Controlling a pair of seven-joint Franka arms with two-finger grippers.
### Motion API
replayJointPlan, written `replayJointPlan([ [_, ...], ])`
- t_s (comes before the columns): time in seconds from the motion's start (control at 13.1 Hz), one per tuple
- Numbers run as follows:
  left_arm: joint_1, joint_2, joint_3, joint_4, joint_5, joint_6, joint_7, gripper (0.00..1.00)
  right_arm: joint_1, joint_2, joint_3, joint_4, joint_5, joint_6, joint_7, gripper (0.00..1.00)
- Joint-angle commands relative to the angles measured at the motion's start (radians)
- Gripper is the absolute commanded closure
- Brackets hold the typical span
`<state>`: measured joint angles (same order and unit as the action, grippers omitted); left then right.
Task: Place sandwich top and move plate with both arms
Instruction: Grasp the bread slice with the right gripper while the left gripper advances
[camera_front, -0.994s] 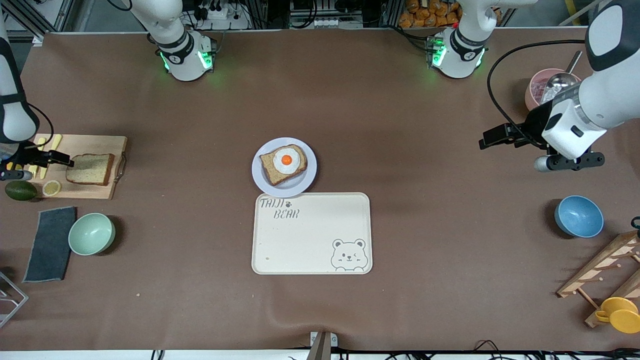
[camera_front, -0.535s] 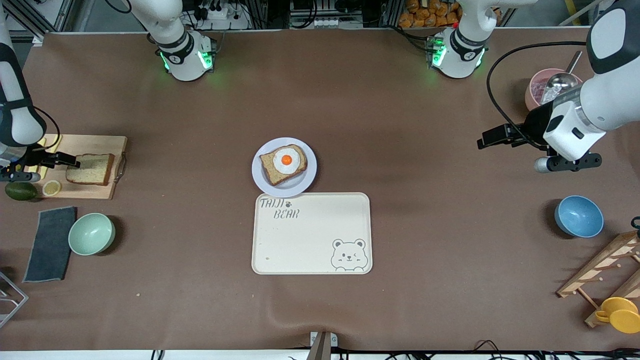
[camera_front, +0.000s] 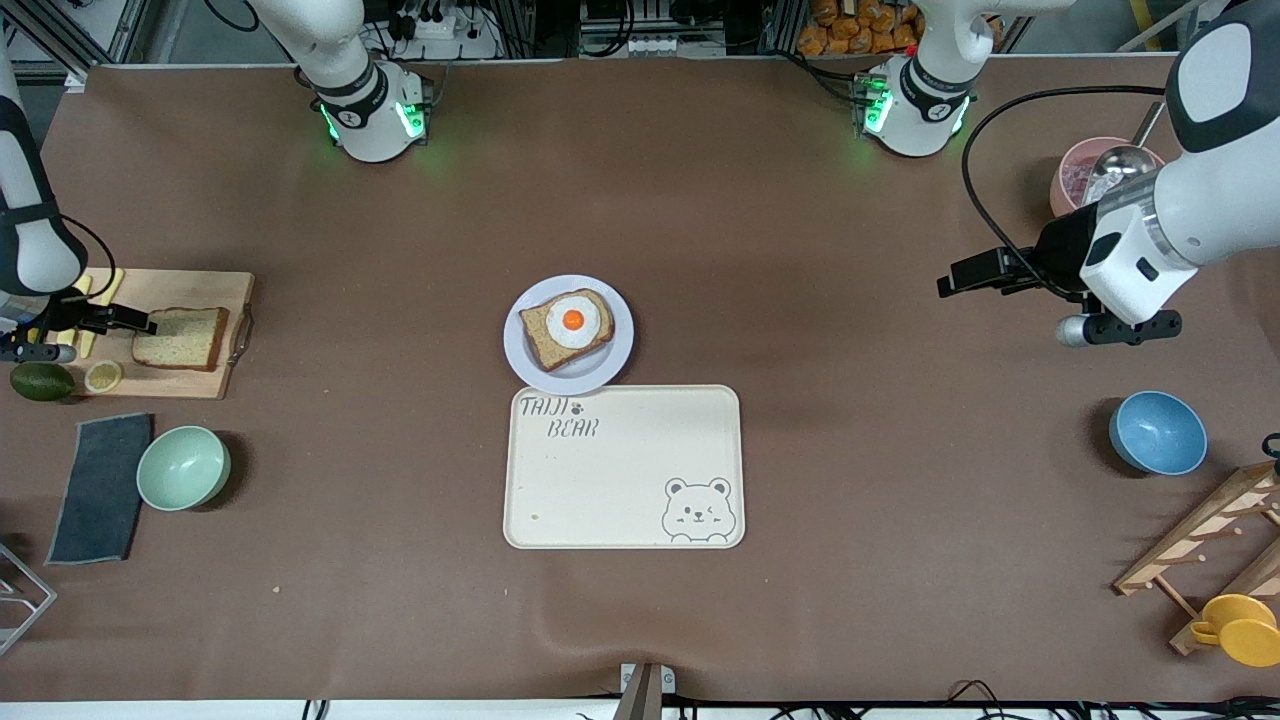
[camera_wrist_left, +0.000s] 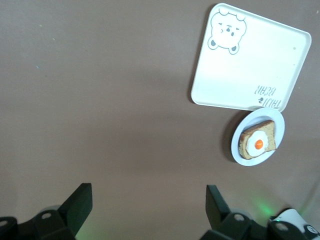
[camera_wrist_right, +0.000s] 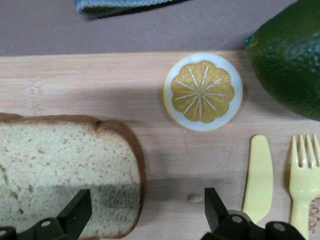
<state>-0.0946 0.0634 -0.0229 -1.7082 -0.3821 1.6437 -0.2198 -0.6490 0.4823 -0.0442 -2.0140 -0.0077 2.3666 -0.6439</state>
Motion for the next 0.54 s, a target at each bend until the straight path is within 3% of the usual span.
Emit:
replayJointPlan([
  [0.0, 0.007, -0.01, -0.003, -0.016, -0.035, 0.012, 0.013, 0.0, -0.026, 0.025, 0.021, 0.037, -0.008, -0.009, -0.005, 0.0],
  [0.46, 0.0, -0.007, -0.005, -0.036, -0.072, 0.027, 0.025, 0.0, -0.023, 0.029, 0.021, 0.035, -0.006, -0.02, 0.004, 0.0],
])
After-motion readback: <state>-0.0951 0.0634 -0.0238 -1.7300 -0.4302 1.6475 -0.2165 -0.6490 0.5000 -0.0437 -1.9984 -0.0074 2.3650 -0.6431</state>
